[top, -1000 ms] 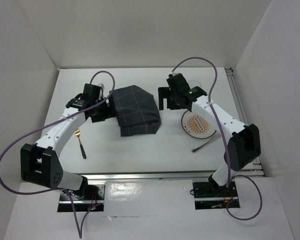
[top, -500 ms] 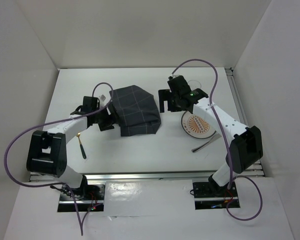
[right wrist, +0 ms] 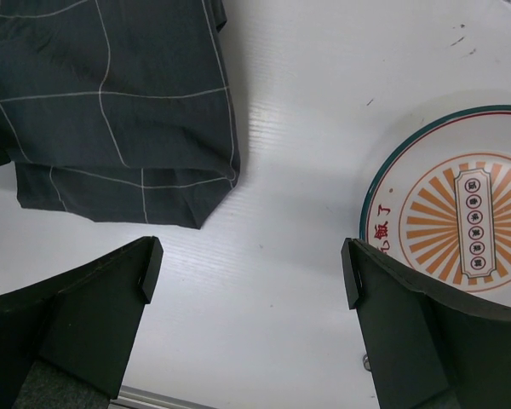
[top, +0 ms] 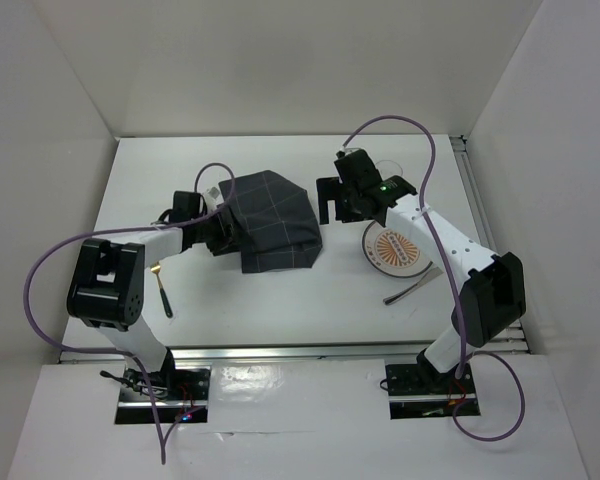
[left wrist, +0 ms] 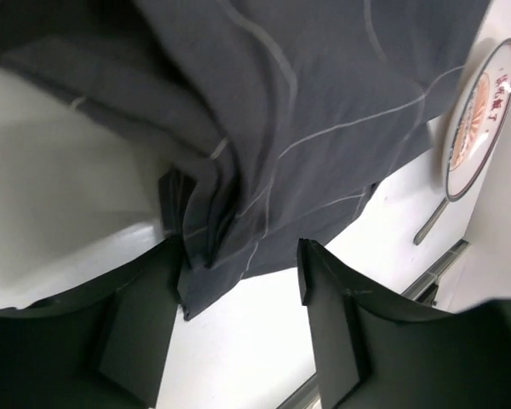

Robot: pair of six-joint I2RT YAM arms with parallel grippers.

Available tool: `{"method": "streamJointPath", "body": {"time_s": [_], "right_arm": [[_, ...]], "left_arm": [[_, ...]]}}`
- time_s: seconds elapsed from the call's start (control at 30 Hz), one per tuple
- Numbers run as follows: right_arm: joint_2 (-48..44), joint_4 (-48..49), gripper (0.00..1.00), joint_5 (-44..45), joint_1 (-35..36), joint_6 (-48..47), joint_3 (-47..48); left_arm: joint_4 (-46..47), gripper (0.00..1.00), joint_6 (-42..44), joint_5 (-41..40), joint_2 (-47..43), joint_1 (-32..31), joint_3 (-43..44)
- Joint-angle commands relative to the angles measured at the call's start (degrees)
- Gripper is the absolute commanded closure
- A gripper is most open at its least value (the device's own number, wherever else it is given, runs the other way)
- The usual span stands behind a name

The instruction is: Set the dinner table for one person

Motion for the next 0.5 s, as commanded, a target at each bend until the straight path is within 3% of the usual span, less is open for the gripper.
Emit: {"method": "streamJointPath", "body": {"time_s": [0.0,0.1,0.17,0.27,0.47], "right_arm": [[-0.37,-0.49,0.00,1.09,0.57,-0.07,2.57],[0.16,-0.49,0.00,0.57,0.57,0.54,2.57],[0.16,-0.49,0.00,0.57,0.57,0.55,2.57],[0.16,-0.49,0.00,0.57,0.57,1.08,2.57],[-0.37,-0.49,0.00,0.57,0.57,2.21,2.04]], "left_arm": [[3.90,0.33,-0.08,2.44,0.33,0.27,2.72],[3.90,0.41,-0.08,2.44,0.93,-0.26,4.82],[3.37,0.41,0.70,3.04,2.34,-0.26,6.14],[-1.71,0.29,3.34,2.09,4.27,-0.26,9.65],[-8.55,0.18,6.34,-3.27,4.98,-1.31,12.11]]}}
